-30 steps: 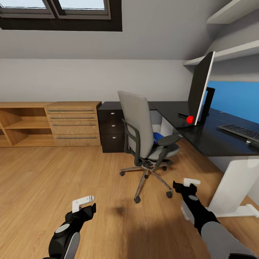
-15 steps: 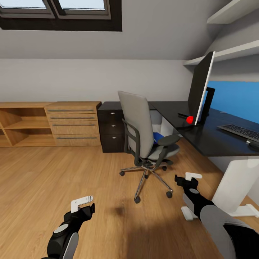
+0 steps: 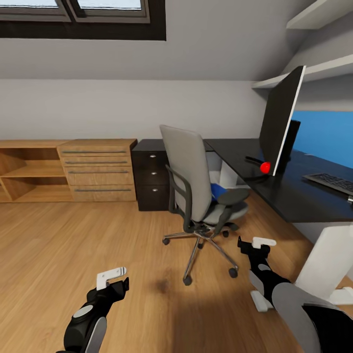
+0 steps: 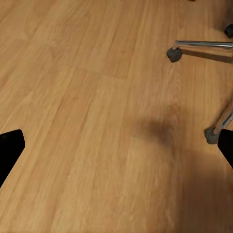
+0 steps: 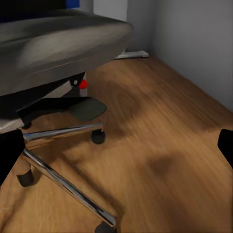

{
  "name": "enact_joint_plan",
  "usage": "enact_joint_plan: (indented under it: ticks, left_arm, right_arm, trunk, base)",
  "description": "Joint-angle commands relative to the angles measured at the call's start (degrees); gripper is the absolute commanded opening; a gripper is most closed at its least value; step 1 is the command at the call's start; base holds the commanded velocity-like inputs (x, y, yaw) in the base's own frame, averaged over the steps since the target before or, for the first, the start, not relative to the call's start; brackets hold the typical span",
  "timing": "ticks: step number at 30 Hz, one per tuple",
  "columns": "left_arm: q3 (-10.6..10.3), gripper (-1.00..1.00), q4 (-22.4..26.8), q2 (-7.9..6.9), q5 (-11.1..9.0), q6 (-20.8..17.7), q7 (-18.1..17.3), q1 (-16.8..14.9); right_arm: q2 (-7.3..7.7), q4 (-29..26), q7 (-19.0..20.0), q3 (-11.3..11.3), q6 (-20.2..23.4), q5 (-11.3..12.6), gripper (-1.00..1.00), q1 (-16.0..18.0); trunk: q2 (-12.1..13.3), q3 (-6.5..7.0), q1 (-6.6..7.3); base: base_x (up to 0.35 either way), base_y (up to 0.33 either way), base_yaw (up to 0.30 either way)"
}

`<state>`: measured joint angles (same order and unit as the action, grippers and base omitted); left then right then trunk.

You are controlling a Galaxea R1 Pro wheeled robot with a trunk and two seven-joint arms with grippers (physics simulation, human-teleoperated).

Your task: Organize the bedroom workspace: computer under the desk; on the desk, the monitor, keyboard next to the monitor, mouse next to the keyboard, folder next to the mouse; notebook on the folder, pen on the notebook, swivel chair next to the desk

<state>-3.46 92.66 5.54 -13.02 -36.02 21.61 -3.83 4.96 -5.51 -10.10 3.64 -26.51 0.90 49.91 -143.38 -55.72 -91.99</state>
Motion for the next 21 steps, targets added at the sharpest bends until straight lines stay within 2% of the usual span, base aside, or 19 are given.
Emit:
enact_joint_plan:
  ticks: [1,6,21]
  left_arm:
    - [-0.1,1.0,0.1,-0.01,-0.6,-0.2,0.5,0.0]
    - [-0.1,1.0,-0.2,-0.01,-0.6,-0.2,0.5,0.0]
    - [-0.1,1.0,-0.5,-0.01,-0.6,-0.1,0.5,0.0]
  right_arm:
    - [-0.02,0.2,0.2,0.3,-0.6,0.1,1.0,0.0]
    - [0.04,0.4,0.2,0.4,-1.0,0.0,1.0,0.0]
    - [0.19,0.3,0.2,0.4,-1.1,0.1,1.0,0.0]
  trunk:
    - [0.0,-0.06,0.0]
    - [0.0,-0.06,0.0]
    - [0.0,-0.06,0.0]
  base:
    - [0.118,0.0,0.0]
    - [0.239,0.0,0.0]
    - [0.109,-0.011,0.0]
